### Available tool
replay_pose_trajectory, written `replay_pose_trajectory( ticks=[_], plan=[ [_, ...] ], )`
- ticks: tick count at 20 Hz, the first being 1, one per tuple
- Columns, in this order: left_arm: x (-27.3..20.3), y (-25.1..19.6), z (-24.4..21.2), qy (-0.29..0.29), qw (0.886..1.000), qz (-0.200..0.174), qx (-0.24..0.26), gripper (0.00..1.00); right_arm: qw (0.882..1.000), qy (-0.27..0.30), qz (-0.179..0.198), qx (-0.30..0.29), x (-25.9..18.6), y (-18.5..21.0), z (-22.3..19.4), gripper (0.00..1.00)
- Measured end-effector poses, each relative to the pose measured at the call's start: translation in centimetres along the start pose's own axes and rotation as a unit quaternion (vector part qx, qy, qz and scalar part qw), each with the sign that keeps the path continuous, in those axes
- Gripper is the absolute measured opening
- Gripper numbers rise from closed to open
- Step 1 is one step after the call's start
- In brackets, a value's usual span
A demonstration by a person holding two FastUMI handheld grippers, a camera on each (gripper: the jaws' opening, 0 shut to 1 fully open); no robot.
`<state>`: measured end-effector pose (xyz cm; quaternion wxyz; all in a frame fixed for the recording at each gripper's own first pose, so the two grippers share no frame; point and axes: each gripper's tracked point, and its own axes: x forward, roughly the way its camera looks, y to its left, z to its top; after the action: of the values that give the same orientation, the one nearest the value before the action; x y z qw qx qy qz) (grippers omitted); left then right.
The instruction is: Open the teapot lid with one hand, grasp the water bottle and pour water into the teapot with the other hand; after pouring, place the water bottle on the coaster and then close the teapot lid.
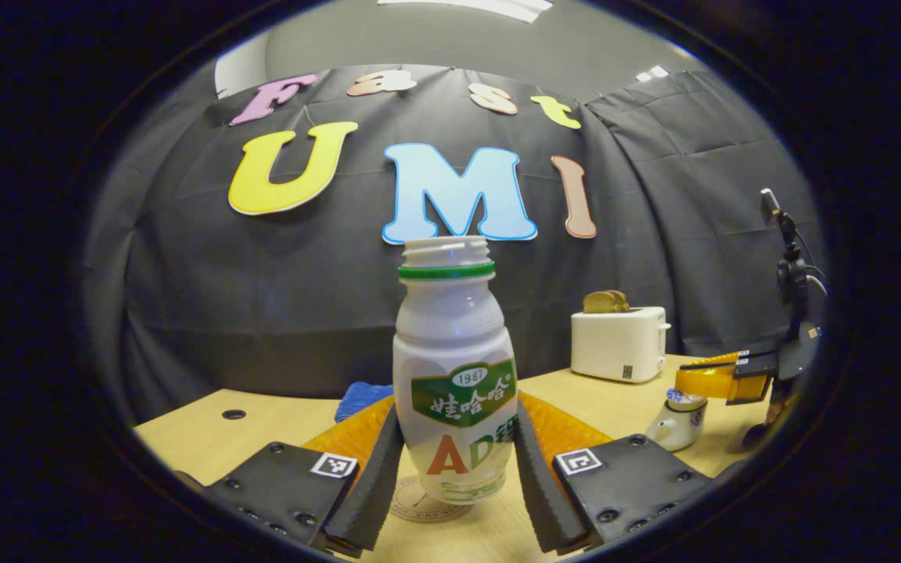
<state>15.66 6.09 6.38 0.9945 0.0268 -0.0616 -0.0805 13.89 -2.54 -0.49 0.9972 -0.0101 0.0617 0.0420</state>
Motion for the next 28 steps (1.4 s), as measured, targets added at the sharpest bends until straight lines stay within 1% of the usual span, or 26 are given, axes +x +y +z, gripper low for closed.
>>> replay_pose_trajectory(
  ticks=[2,5,6,8,9,10,11,12,13,14,15,17,19,20,21,22,23,26,27,28],
  plan=[
    [0.1,0.3,-0.7,0.009,1.0,0.007,-0.017,0.82,1.0,0.008,0.003,0.007,0.1,-0.1,-0.9,0.1],
    [0.3,0.6,-1.1,0.013,1.0,0.016,-0.02,0.82,1.0,0.009,0.006,0.003,0.3,-0.2,-1.3,0.1],
    [0.3,1.0,-1.2,0.012,0.999,0.021,-0.021,0.72,1.0,0.007,0.006,0.003,0.3,-0.2,-1.4,0.1],
    [0.3,1.8,-1.1,0.013,0.999,0.033,-0.028,0.82,1.0,0.003,0.008,0.005,0.0,-0.1,-1.0,0.13],
    [0.4,2.5,-1.0,0.016,0.998,0.039,-0.038,0.82,1.0,-0.013,0.019,0.011,-0.3,0.4,-0.2,0.23],
    [0.7,2.8,-0.7,0.015,0.998,0.041,-0.045,0.82,0.999,-0.03,0.022,0.013,-1.1,0.5,0.9,0.34],
    [0.9,3.1,-0.6,0.015,0.998,0.041,-0.05,0.82,0.999,-0.049,0.016,0.01,-1.8,0.2,2.0,0.53],
    [1.5,3.9,-0.5,0.017,0.997,0.044,-0.053,0.79,0.997,-0.076,0.01,0.003,-2.9,0.2,3.4,0.6],
    [2.1,4.1,-0.8,0.022,0.997,0.044,-0.055,0.75,0.996,-0.087,0.009,-0.004,-3.3,0.3,4.0,0.66],
    [2.6,4.1,-1.5,0.039,0.997,0.044,-0.053,0.72,0.995,-0.094,0.009,-0.012,-3.5,0.4,4.3,0.66],
    [3.1,4.3,-2.7,0.059,0.996,0.047,-0.047,0.82,0.995,-0.098,0.009,-0.017,-3.6,0.6,4.5,0.66],
    [3.7,4.7,-4.3,0.087,0.994,0.052,-0.032,0.81,0.995,-0.098,0.013,-0.024,-3.7,1.0,4.5,0.66],
    [3.8,4.4,-6.4,0.112,0.992,0.048,-0.032,0.79,0.995,-0.091,0.019,-0.029,-3.5,1.4,4.0,0.65],
    [3.8,4.6,-7.1,0.12,0.991,0.054,-0.019,0.78,0.995,-0.087,0.023,-0.03,-3.5,1.7,3.9,0.66],
    [4.0,4.8,-7.3,0.125,0.991,0.056,-0.011,0.77,0.996,-0.085,0.026,-0.03,-3.4,1.9,3.7,0.66],
    [3.9,4.8,-7.1,0.121,0.991,0.054,-0.013,0.77,0.996,-0.084,0.027,-0.032,-3.4,2.0,3.6,0.66],
    [4.1,4.6,-7.0,0.12,0.991,0.05,-0.019,0.82,0.996,-0.082,0.027,-0.034,-3.3,2.1,3.6,0.66],
    [4.1,4.3,-7.2,0.122,0.991,0.044,-0.022,0.82,0.996,-0.08,0.029,-0.034,-3.3,2.2,3.3,0.66],
    [4.2,4.2,-7.2,0.123,0.991,0.042,-0.019,0.72,0.996,-0.079,0.03,-0.033,-3.2,2.3,3.3,0.66],
    [4.3,4.2,-7.3,0.124,0.991,0.043,-0.017,0.75,0.996,-0.078,0.032,-0.032,-3.2,2.4,3.2,0.66]
  ],
)
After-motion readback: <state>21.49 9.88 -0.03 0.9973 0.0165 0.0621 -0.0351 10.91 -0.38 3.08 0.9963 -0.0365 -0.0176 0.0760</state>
